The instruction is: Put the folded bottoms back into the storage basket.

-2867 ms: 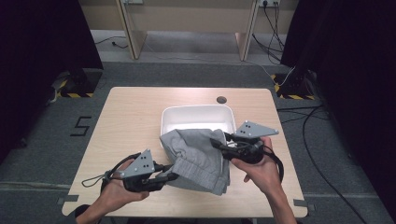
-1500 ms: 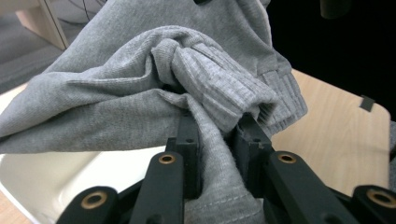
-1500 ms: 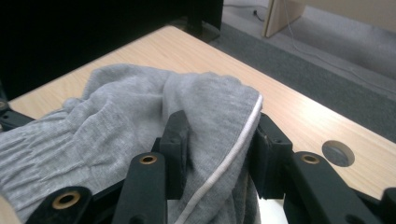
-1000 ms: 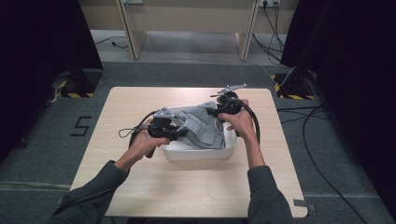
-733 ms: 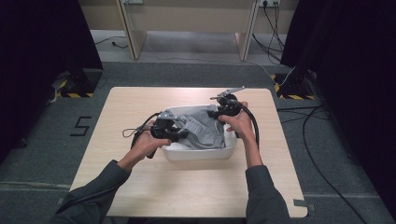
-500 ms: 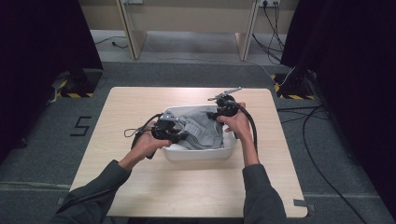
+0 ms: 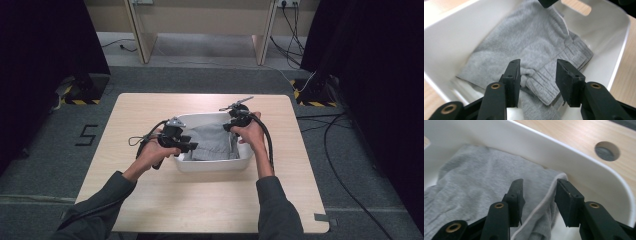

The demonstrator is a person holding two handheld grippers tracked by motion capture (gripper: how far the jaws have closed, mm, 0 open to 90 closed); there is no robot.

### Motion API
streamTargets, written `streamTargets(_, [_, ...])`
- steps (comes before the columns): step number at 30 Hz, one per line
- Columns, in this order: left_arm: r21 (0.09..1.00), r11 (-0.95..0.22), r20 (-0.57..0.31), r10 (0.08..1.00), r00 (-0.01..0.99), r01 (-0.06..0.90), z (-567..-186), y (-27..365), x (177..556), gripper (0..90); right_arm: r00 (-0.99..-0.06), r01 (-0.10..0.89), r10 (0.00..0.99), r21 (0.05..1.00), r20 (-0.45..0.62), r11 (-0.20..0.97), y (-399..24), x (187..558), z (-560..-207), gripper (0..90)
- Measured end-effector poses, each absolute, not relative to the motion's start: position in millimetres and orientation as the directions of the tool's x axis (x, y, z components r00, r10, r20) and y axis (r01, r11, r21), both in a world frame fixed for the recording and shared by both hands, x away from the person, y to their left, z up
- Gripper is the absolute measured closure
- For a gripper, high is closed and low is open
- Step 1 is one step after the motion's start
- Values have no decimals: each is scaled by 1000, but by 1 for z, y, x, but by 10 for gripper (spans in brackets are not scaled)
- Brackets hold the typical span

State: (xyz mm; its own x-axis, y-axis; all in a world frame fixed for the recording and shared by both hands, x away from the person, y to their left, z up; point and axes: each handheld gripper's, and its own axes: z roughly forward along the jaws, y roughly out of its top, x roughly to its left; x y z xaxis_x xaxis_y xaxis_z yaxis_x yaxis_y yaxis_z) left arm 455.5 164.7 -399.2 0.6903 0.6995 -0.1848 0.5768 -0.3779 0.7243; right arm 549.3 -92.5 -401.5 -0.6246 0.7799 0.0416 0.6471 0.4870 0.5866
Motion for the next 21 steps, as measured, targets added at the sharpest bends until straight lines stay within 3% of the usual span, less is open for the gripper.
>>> streamTargets(11, [756, -368, -169, 689, 704, 542, -389, 163, 444, 477, -616, 600, 780, 579, -105, 552, -95, 540, -387, 512])
streamTargets(21, [798, -345, -162, 667, 727, 495, -371, 172, 415, 354, -632, 559, 773, 659, -55, 504, -107, 514, -375, 428])
